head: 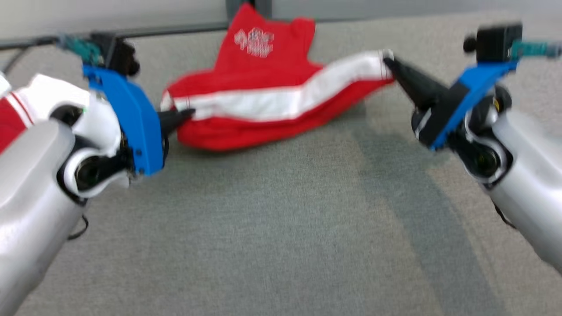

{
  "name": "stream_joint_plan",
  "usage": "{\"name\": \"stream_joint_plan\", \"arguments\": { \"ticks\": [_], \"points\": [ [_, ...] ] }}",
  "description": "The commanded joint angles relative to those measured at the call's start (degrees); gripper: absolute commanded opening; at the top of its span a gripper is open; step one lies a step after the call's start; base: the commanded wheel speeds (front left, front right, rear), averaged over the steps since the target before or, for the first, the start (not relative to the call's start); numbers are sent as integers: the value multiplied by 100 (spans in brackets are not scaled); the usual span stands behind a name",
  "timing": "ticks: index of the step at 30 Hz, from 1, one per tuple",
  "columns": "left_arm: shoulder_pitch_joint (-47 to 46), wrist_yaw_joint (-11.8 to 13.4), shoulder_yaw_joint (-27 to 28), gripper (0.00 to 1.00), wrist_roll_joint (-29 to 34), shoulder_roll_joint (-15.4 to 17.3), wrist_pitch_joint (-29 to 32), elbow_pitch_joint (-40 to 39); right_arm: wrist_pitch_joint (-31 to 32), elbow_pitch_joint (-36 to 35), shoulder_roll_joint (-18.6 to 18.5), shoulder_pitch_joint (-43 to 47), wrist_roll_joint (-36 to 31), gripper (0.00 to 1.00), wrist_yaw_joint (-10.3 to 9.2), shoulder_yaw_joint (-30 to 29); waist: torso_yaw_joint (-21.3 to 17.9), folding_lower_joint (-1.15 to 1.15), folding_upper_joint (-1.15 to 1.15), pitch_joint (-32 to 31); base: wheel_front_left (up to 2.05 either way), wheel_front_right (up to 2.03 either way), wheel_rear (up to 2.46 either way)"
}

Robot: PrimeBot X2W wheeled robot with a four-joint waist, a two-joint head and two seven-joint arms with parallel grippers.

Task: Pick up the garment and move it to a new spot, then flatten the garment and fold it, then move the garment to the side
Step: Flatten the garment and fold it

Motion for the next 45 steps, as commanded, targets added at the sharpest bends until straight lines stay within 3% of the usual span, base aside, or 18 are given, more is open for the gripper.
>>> {"name": "stream_joint_plan", "arguments": {
  "ticks": [1,11,17,22,33,38,45],
  "points": [
    [199,-14,-80,0,-138,99,69,-153,96,-96,-147,317,66,0,1,71,-125,2,2,-288,0,0,0],
    [1798,-14,-735,0,-814,775,174,-1474,989,-1165,-1203,2294,574,0,2,330,-89,2,2,-1270,0,0,0],
    [2609,26,-988,0,-1022,1183,81,-2286,1333,-1867,-1742,3095,687,0,2,65,-41,2,2,-1364,0,0,0],
    [2909,92,-792,0,-1114,1333,-382,-2680,1438,-2285,-1967,3344,487,0,2,-362,51,2,2,-1337,0,0,0],
    [3091,73,-492,0,-1438,1245,-903,-2811,1883,-2456,-1535,2908,-114,0,2,-1432,479,2,2,-981,0,0,0],
    [2986,14,-246,0,-1781,1111,-1039,-2615,2232,-2266,-1077,2345,-377,0,2,-1756,696,2,2,-741,0,0,0],
    [2768,-24,-171,0,-1862,791,-1073,-2155,2546,-1491,-391,1236,-816,0,2,-1739,974,2,2,-354,0,0,0]
  ]
}}
